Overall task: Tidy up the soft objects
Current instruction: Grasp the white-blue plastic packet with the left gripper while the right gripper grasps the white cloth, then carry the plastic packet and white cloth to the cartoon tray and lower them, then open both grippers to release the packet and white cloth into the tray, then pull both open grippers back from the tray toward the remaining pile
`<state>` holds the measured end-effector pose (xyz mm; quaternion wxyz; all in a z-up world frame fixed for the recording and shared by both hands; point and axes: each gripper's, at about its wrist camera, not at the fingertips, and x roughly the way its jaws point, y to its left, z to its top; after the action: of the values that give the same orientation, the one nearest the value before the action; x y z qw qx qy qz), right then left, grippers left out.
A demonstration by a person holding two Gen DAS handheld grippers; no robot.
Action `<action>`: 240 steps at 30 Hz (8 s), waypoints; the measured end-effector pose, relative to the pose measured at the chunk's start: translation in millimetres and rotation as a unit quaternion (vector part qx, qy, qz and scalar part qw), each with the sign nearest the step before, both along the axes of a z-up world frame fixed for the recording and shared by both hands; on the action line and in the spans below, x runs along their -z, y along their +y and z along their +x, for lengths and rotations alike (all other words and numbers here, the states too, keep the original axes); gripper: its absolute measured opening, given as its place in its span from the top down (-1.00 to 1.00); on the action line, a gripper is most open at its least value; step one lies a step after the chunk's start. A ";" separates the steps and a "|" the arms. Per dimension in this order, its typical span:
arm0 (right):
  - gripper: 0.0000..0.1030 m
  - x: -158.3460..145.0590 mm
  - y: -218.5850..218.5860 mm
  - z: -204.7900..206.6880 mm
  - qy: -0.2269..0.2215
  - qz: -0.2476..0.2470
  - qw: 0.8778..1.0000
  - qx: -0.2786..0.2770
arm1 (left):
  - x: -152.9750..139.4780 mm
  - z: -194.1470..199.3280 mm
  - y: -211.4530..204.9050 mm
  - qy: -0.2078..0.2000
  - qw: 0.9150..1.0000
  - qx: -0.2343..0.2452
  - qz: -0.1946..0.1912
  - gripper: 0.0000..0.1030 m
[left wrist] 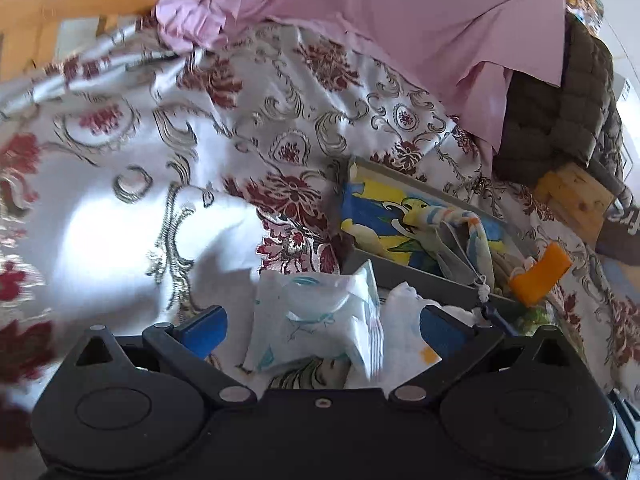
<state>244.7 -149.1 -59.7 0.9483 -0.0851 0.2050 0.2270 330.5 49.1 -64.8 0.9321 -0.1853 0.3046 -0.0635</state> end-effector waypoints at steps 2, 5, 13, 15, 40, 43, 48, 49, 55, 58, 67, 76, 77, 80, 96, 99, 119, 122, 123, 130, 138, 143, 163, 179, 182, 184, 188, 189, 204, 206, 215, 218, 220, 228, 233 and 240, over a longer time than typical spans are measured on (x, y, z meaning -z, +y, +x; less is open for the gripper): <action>-0.96 1.1 2.9 6.1 0.007 0.003 1.000 -0.004 | 6.5 7.0 4.5 -0.001 1.000 -0.004 -0.017 -0.98; -0.93 1.5 4.5 14.9 0.014 0.006 1.000 -0.003 | 12.2 18.9 9.2 0.008 0.999 -0.002 -0.031 -0.98; -0.83 6.9 8.2 29.3 0.036 -0.002 0.999 0.004 | 23.9 37.3 15.0 0.024 0.999 0.020 -0.044 -0.98; -0.83 8.2 8.0 31.9 0.049 0.007 0.999 0.006 | 27.4 39.9 15.4 0.021 0.998 0.022 -0.052 -0.98; -0.26 12.3 2.6 31.4 0.047 0.019 0.998 0.047 | 43.5 28.0 8.5 -0.023 0.999 -0.006 -0.023 -0.51; -0.13 13.2 3.3 30.9 0.044 0.016 0.998 0.052 | 43.8 26.1 9.1 -0.030 0.999 -0.010 -0.026 -0.43; 0.08 14.3 5.2 29.2 0.038 0.011 0.998 0.052 | 45.0 24.2 9.8 -0.038 0.999 -0.012 -0.031 -0.37; 0.13 14.8 6.4 28.2 0.035 0.007 0.998 0.051 | 45.5 23.8 9.8 -0.040 0.999 -0.012 -0.031 -0.36; 0.30 16.0 14.6 22.3 0.017 -0.017 0.999 0.042 | 47.4 19.6 7.6 -0.053 0.998 -0.008 -0.026 -0.31; 0.40 16.3 17.1 19.7 0.009 -0.023 0.999 0.039 | 47.6 19.3 7.5 -0.056 0.998 -0.006 -0.028 -0.27; 0.60 9.9 25.3 5.0 -0.025 -0.048 0.998 0.010 | 47.4 12.1 13.4 -0.088 0.994 -0.005 -0.063 -0.17; 0.61 -20.5 25.8 -28.9 -0.113 -0.069 0.991 -0.014 | 6.8 -5.1 13.4 -0.122 0.990 -0.036 -0.055 -0.16; 0.61 -24.4 25.3 -31.4 -0.122 -0.068 0.990 -0.013 | -4.0 -8.8 11.8 -0.131 0.989 -0.041 -0.059 -0.16; 0.61 -38.1 19.8 -40.3 -0.149 -0.063 0.987 -0.009 | -34.7 -23.9 2.9 -0.162 0.985 -0.042 -0.046 -0.16; 0.61 -97.3 -40.6 -38.4 -0.252 -0.013 0.966 0.052 | -105.5 -77.5 -45.1 -0.216 0.975 -0.050 -0.026 -0.16; 0.61 -100.9 -56.9 -4.5 -0.248 -0.009 0.966 0.080 | -108.5 -59.1 -65.1 -0.208 0.978 -0.030 -0.011 -0.17; 0.59 -47.7 -126.7 122.4 -0.134 -0.013 0.982 0.135 | -38.1 154.2 -128.9 -0.037 0.998 -0.005 0.049 -0.19; 0.55 -40.3 -122.0 129.1 -0.117 -0.031 0.984 0.132 | -22.7 163.6 -126.1 -0.011 0.999 -0.012 0.037 -0.19; 0.55 -38.5 -119.4 131.6 -0.111 -0.039 0.984 0.131 | -18.9 165.5 -124.7 -0.002 0.999 -0.017 0.035 -0.20; 0.35 -29.9 -111.8 134.8 -0.091 -0.064 0.986 0.126 | -9.2 168.8 -121.9 0.024 0.998 -0.024 0.044 -0.31; 0.00 -31.3 -111.2 132.6 -0.092 -0.076 0.984 0.130 | -10.1 165.6 -132.5 0.023 0.998 -0.014 0.061 -0.43; -0.32 -32.5 -114.0 130.9 -0.094 -0.080 0.982 0.140 | -11.3 161.2 -134.8 0.024 0.998 -0.014 0.061 -0.58; -0.99 -69.8 -122.4 82.1 -0.131 -0.071 0.973 0.177 | -50.7 103.8 -128.7 -0.015 0.994 -0.027 0.108 -0.97; -0.99 -97.5 -146.1 -22.4 -0.143 0.014 0.966 0.214 | -87.5 -42.3 -128.0 -0.103 0.984 -0.030 0.140 -0.98; -0.99 -94.3 -150.5 -45.7 -0.143 0.036 0.965 0.218 | -86.0 -70.3 -124.1 -0.114 0.983 -0.022 0.142 -0.98; -0.99 -92.6 -152.0 -59.8 -0.144 0.045 0.963 0.224 | -84.1 -88.6 -123.9 -0.126 0.981 -0.016 0.149 -0.98; -0.99 -87.0 -150.2 -88.6 -0.142 0.055 0.962 0.228 | -77.7 -119.4 -124.4 -0.132 0.979 0.000 0.156 -0.98; -0.99 -85.5 -149.4 -94.8 -0.140 0.056 0.962 0.228 | -75.5 -124.1 -123.7 -0.131 0.979 0.003 0.155 -0.98; -0.99 -56.0 -129.8 -129.0 -0.059 0.070 0.967 0.239 | -40.5 -174.9 -98.5 -0.083 0.985 0.011 0.149 -0.98; -0.99 -53.0 -129.9 -131.9 -0.042 0.078 0.966 0.244 | -32.9 -177.8 -96.0 -0.069 0.985 0.012 0.156 -0.98; -0.99 -38.0 -116.5 -140.1 0.013 0.054 0.968 0.246 | -10.3 -188.5 -83.8 -0.040 0.985 0.006 0.168 -0.98; -0.99 -34.0 -107.5 -139.4 0.027 0.036 0.971 0.237 | -10.6 -188.8 -81.8 -0.039 0.984 0.005 0.172 -0.98; -0.99 -31.5 -102.7 -137.5 0.033 0.024 0.973 0.229 | -11.5 -188.6 -81.2 -0.040 0.983 0.001 0.179 -0.98; -0.99 -26.0 -95.3 -131.7 0.056 0.008 0.975 0.214 | -13.1 -185.1 -76.3 -0.033 0.983 -0.018 0.182 -0.98; -0.99 -21.8 -90.5 -126.5 0.069 -0.005 0.977 0.201 | -12.3 -181.6 -75.1 -0.017 0.982 -0.026 0.186 -0.98; -0.99 -22.6 -87.7 -124.7 0.064 0.007 0.980 0.186 | -14.2 -175.5 -68.1 -0.003 0.982 -0.050 0.184 -0.98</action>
<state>120.0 -236.8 -37.2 0.9594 -0.0242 0.2759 0.0532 155.1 -19.0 -50.6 0.9530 -0.0253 0.2992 0.0394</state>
